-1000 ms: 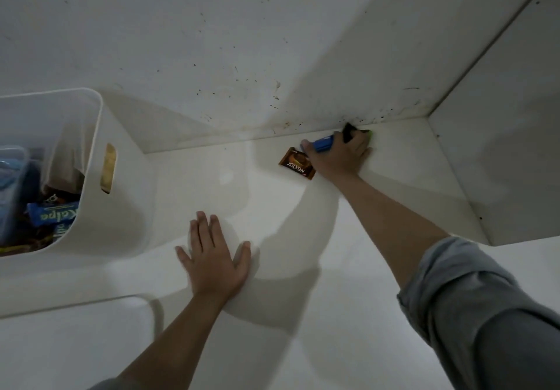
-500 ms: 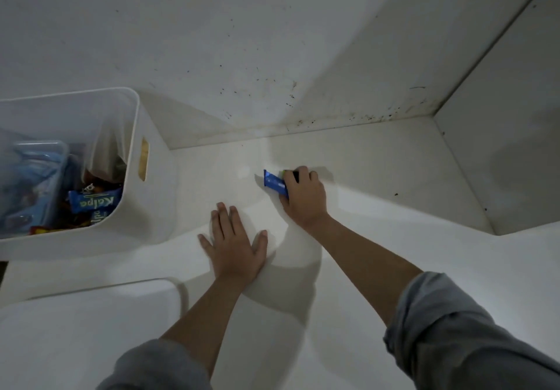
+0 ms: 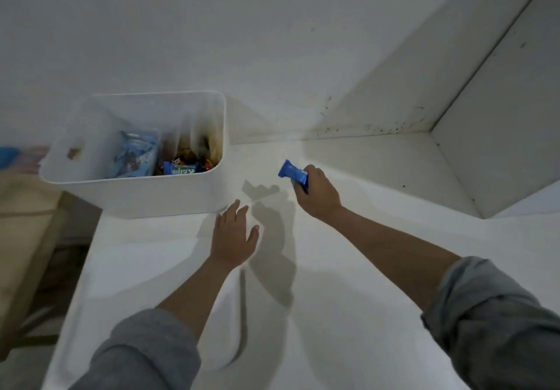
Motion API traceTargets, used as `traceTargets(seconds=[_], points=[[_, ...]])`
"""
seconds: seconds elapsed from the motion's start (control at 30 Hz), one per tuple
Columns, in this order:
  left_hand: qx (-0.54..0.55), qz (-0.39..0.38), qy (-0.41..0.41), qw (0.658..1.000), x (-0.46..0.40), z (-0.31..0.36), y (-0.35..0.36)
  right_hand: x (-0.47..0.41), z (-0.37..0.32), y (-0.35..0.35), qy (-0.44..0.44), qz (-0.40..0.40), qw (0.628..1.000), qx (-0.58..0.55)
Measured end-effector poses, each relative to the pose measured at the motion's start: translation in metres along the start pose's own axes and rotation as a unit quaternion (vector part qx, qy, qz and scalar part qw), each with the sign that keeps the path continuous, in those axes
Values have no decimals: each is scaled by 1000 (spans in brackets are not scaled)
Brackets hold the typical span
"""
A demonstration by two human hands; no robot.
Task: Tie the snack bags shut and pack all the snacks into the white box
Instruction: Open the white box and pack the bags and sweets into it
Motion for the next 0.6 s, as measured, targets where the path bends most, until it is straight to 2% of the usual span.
traceTargets(seconds=[0.07, 0.17, 0.3, 0.37, 0.47, 0.53, 0.6], points=[[-17, -7, -34, 999, 27, -30, -16, 0, -57, -7, -28, 27, 997, -69], [-53, 2, -99, 994, 73, -83, -37, 0, -142, -5, -90, 45, 990, -101], [-83, -17, -180, 980, 125, -149, -54, -3, -223, 19, -161, 25, 987, -15], [-78, -22, -210, 974, 142, -173, -61, -9, -241, 41, -174, -12, 983, 60], [-64, -26, -239, 968, 159, -197, -65, -14, -244, 71, -145, -80, 979, 120], [-63, -43, -245, 966, 165, -207, -61, -9, -236, 82, -130, -70, 978, 150], [-57, -47, -239, 968, 168, -211, -55, 3, -230, 86, -139, -20, 976, 164]])
Point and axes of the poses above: each hand's wrist, its own x-axis away from the middle knuckle, its own y-axis out of the palm, z = x × y, the point moved 6 cm from there along -x, towards the middle knuckle, and after that the axes turned 8 degrees about y, right-handed, at the moved point
